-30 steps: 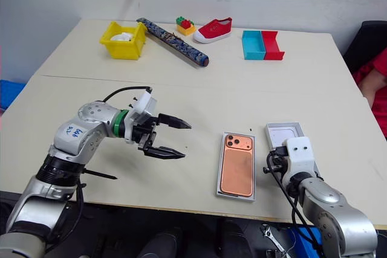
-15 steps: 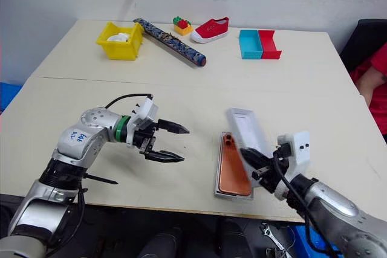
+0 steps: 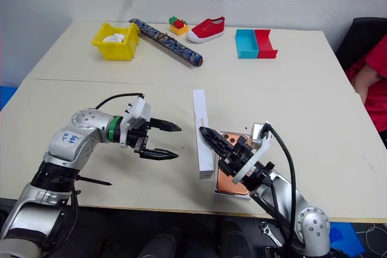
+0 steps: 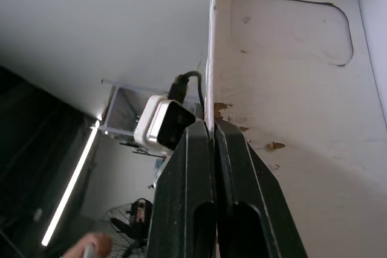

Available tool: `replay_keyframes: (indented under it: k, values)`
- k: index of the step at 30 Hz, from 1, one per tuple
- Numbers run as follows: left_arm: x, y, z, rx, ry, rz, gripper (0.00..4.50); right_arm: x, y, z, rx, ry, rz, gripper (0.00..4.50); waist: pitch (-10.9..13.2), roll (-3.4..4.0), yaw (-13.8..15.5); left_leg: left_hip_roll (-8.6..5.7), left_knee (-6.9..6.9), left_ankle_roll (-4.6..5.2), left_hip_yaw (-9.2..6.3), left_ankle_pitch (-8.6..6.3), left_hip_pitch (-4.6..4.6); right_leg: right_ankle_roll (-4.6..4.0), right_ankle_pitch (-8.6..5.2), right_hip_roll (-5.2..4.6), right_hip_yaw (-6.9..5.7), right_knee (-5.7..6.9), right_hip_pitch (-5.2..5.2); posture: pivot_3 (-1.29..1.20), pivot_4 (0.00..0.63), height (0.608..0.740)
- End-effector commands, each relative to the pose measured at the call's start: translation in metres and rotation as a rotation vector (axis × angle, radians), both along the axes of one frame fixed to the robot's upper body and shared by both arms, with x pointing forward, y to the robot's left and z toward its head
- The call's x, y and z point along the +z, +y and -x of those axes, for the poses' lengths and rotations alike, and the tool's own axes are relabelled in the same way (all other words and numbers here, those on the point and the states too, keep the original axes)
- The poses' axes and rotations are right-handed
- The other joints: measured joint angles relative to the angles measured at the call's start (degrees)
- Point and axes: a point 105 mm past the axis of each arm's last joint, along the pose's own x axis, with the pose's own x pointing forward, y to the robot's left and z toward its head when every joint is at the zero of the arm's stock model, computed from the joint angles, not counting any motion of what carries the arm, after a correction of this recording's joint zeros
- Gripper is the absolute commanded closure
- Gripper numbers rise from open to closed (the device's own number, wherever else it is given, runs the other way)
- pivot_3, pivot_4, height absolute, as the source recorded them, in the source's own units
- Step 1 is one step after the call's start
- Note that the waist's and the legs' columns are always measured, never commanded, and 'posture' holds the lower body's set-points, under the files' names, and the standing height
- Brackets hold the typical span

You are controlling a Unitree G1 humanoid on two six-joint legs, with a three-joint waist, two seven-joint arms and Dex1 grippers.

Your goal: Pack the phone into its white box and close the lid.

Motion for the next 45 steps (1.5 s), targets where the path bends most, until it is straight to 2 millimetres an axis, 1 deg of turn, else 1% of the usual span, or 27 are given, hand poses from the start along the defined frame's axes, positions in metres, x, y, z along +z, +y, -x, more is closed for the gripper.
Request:
replay_keyframes:
  k: [1,6,8,9,10,11,12,13,14,16,19,22,25,28,29,30,33,35,38,40,43,45]
  values:
    - [0.006,0.004,0.006,0.013,-0.052,-0.001,0.84,-0.011,0.000,-0.005,0.006,0.059,-0.036,4.50,0.0,0.01,0.0,0.00,0.00,0.01,0.00,-0.01,0.00,0.00,0.00,0.00,0.00,0.00,0.00,0.00,0.150,0.740]
    - [-0.005,-0.001,0.003,0.029,-0.064,-0.036,2.37,-0.028,0.001,-0.006,0.002,0.081,0.037,4.50,0.0,0.03,0.0,-0.01,0.00,0.04,0.00,-0.02,-0.03,0.00,0.00,0.00,0.03,0.04,0.00,0.00,0.150,0.740]
    - [-0.013,-0.010,0.000,0.014,-0.069,-0.058,3.00,-0.044,0.000,-0.002,-0.006,0.102,0.094,4.50,0.0,0.04,0.1,-0.02,0.00,0.04,0.00,-0.02,-0.01,0.00,0.00,0.00,0.04,0.03,0.00,0.00,0.150,0.740]
    - [-0.017,-0.013,-0.001,0.008,-0.074,-0.066,3.30,-0.048,0.000,0.001,-0.005,0.105,0.113,4.50,0.0,0.03,0.2,-0.02,0.00,0.04,0.00,-0.02,-0.01,0.00,0.00,0.00,0.03,0.01,0.00,0.00,0.150,0.740]
    - [-0.019,-0.017,-0.002,0.001,-0.079,-0.071,3.61,-0.050,0.001,0.004,-0.001,0.096,0.127,4.50,0.0,0.04,0.2,-0.02,0.00,0.04,0.00,-0.03,-0.01,0.00,0.00,0.00,0.04,-0.02,0.01,0.00,0.150,0.740]
    - [-0.021,-0.021,-0.003,-0.010,-0.081,-0.074,3.80,-0.049,0.001,0.007,0.002,0.082,0.135,4.50,0.0,0.03,0.2,-0.02,0.00,0.05,0.00,-0.03,0.00,0.00,0.00,0.00,0.04,-0.02,0.02,0.00,0.150,0.740]
    - [-0.023,-0.024,-0.003,-0.022,-0.082,-0.078,4.20,-0.047,0.001,0.010,0.003,0.065,0.141,4.50,0.0,0.01,0.1,-0.03,0.00,0.05,0.00,-0.03,0.00,0.00,0.00,0.00,0.05,-0.02,0.02,0.00,0.150,0.740]
    - [-0.024,-0.026,-0.003,-0.031,-0.082,-0.081,4.38,-0.046,0.001,0.011,0.002,0.054,0.146,4.50,0.0,0.01,0.1,-0.03,0.00,0.05,0.01,-0.03,0.00,0.01,0.00,0.00,0.06,-0.01,0.02,0.00,0.150,0.740]
    - [-0.026,-0.030,-0.003,-0.047,-0.083,-0.082,4.45,-0.044,0.001,0.014,0.000,0.042,0.149,4.50,0.0,0.01,0.1,-0.02,0.00,0.05,0.01,-0.03,0.00,0.01,0.00,0.01,0.05,0.00,0.02,0.00,0.150,0.740]
    - [-0.028,-0.036,-0.003,-0.073,-0.085,-0.081,4.45,-0.042,-0.001,0.019,-0.004,0.030,0.154,4.50,0.0,0.01,0.1,-0.01,0.00,0.05,0.01,-0.03,0.00,0.01,0.00,0.01,0.05,-0.02,0.01,0.00,0.150,0.740]
    - [-0.028,-0.045,-0.004,-0.104,-0.089,-0.071,4.45,-0.045,-0.002,0.025,-0.010,0.020,0.196,4.50,0.0,-0.01,0.1,-0.02,0.01,0.05,0.01,-0.03,0.00,0.01,0.00,0.01,0.06,-0.05,0.02,0.00,0.150,0.740]
    - [-0.025,-0.052,-0.004,-0.122,-0.087,-0.058,4.45,-0.047,-0.005,0.026,-0.029,0.023,0.212,4.50,-0.1,-0.01,0.1,-0.02,0.04,0.05,0.02,-0.03,0.00,0.01,0.01,0.00,0.08,-0.05,0.02,0.00,0.150,0.740]
    - [-0.023,-0.057,-0.004,-0.139,-0.081,-0.046,4.50,-0.047,-0.008,0.025,-0.051,0.026,0.214,3.85,-0.1,-0.01,0.1,-0.02,0.05,0.05,0.03,-0.03,0.02,0.01,0.01,0.00,0.09,-0.04,0.02,0.00,0.150,0.740]
    - [-0.023,-0.060,-0.003,-0.152,-0.078,-0.042,4.50,-0.042,-0.010,0.030,-0.048,-0.004,0.229,2.85,0.0,-0.01,0.1,-0.03,0.05,0.05,0.04,-0.03,0.02,0.02,0.01,0.00,0.10,-0.04,0.02,0.00,0.150,0.740]
    - [-0.023,-0.061,-0.003,-0.154,-0.076,-0.040,4.50,-0.040,-0.012,0.032,-0.050,-0.019,0.239,2.62,0.0,-0.01,0.1,-0.03,0.06,0.05,0.04,-0.03,0.01,0.02,0.01,0.00,0.11,-0.04,0.02,0.00,0.150,0.740]
    - [-0.023,-0.063,-0.003,-0.157,-0.075,-0.037,4.50,-0.037,-0.014,0.034,-0.054,-0.032,0.250,2.17,-0.1,-0.01,0.1,-0.03,0.07,0.05,0.05,-0.03,0.01,0.02,0.01,0.00,0.11,-0.04,0.01,0.00,0.150,0.740]
    - [-0.024,-0.070,-0.002,-0.170,-0.072,-0.026,4.50,-0.031,-0.028,0.041,-0.083,-0.086,0.332,1.13,-0.1,-0.01,0.3,-0.03,0.08,0.06,0.04,-0.03,0.00,0.03,0.01,0.00,0.10,-0.05,0.02,0.00,0.150,0.740]
    - [-0.025,-0.077,-0.001,-0.184,-0.072,-0.017,4.50,-0.026,-0.042,0.047,-0.111,-0.130,0.420,0.50,-0.1,-0.01,0.5,-0.05,0.14,0.09,0.04,-0.05,-0.03,0.06,0.03,-0.01,0.11,-0.08,0.04,0.00,0.150,0.740]
    - [-0.025,-0.088,-0.001,-0.202,-0.076,-0.004,4.50,-0.014,-0.071,0.060,-0.164,-0.177,0.491,0.50,-0.1,-0.03,1.1,-0.05,0.15,0.15,0.06,-0.07,-0.03,0.11,0.05,-0.01,0.10,-0.15,0.10,0.00,0.150,0.740]
    - [-0.025,-0.095,-0.003,-0.208,-0.078,0.006,4.50,-0.006,-0.081,0.074,-0.144,-0.224,0.542,0.50,-0.1,-0.05,1.6,-0.03,0.16,0.18,0.08,-0.09,-0.02,0.13,0.06,0.00,0.11,-0.18,0.14,0.00,0.150,0.740]
    - [-0.025,-0.110,-0.005,-0.226,-0.082,0.027,4.50,-0.005,-0.085,0.098,-0.055,-0.276,0.654,0.50,-0.1,-0.06,1.9,-0.01,0.20,0.31,0.16,-0.15,0.03,0.19,0.09,0.02,0.15,-0.20,0.23,0.00,0.150,0.740]
    - [-0.024,-0.119,-0.006,-0.233,-0.097,0.043,4.50,-0.011,-0.081,0.109,0.030,-0.299,0.740,0.50,-0.1,-0.06,2.0,0.00,0.20,0.59,0.17,-0.31,0.15,0.23,0.11,0.03,0.16,-0.26,0.39,0.00,0.150,0.740]
